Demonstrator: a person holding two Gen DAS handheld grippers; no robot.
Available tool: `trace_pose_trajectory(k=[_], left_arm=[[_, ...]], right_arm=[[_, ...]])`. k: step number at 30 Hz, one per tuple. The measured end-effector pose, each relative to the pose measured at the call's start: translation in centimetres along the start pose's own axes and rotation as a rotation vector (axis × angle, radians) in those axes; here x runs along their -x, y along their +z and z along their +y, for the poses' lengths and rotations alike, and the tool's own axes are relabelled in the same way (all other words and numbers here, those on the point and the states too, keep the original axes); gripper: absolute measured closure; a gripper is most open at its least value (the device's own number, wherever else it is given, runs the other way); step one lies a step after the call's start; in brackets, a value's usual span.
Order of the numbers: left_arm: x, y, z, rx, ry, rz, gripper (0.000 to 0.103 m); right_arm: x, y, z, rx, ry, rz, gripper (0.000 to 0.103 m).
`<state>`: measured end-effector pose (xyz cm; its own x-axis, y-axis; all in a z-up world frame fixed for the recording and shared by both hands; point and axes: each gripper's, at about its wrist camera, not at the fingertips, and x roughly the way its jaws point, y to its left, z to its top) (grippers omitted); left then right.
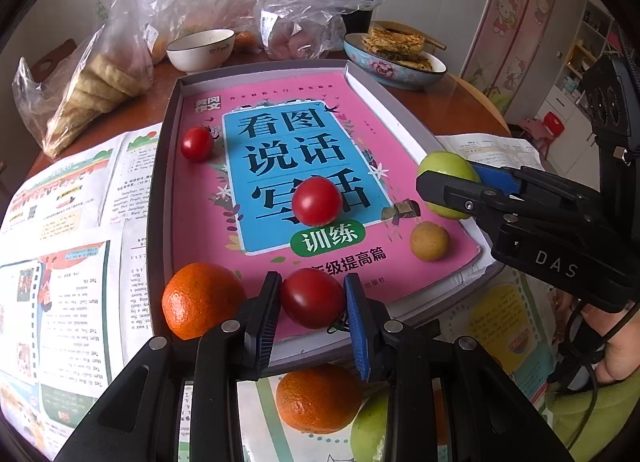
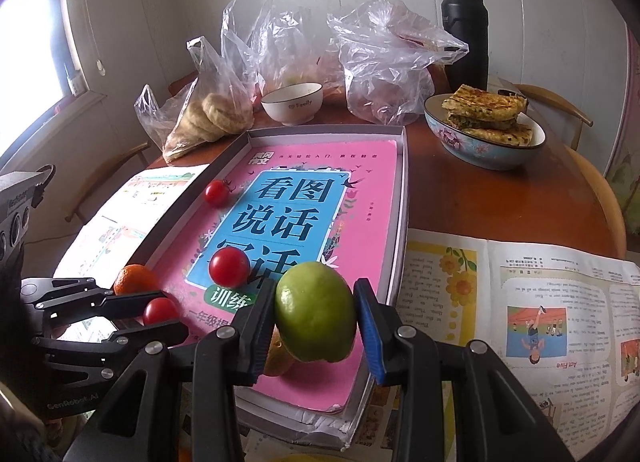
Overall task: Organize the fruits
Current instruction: 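Lift the guava and tomato and carry both over the pink workbook, then lower the guava and tomato onto the workbook and open both tools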
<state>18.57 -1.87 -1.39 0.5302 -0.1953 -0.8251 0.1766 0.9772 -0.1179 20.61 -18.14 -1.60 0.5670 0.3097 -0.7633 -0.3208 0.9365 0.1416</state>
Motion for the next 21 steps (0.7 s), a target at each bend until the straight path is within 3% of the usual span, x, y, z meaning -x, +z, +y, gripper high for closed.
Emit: trace_pose_trajectory(k=[21], left_arm=[[-0.6, -0.1, 0.1, 0.010, -0.010, 0.014, 0.070]], right_arm=[[-1.4, -0.5, 1.1, 0.057, -0.065, 0.036, 0.064]])
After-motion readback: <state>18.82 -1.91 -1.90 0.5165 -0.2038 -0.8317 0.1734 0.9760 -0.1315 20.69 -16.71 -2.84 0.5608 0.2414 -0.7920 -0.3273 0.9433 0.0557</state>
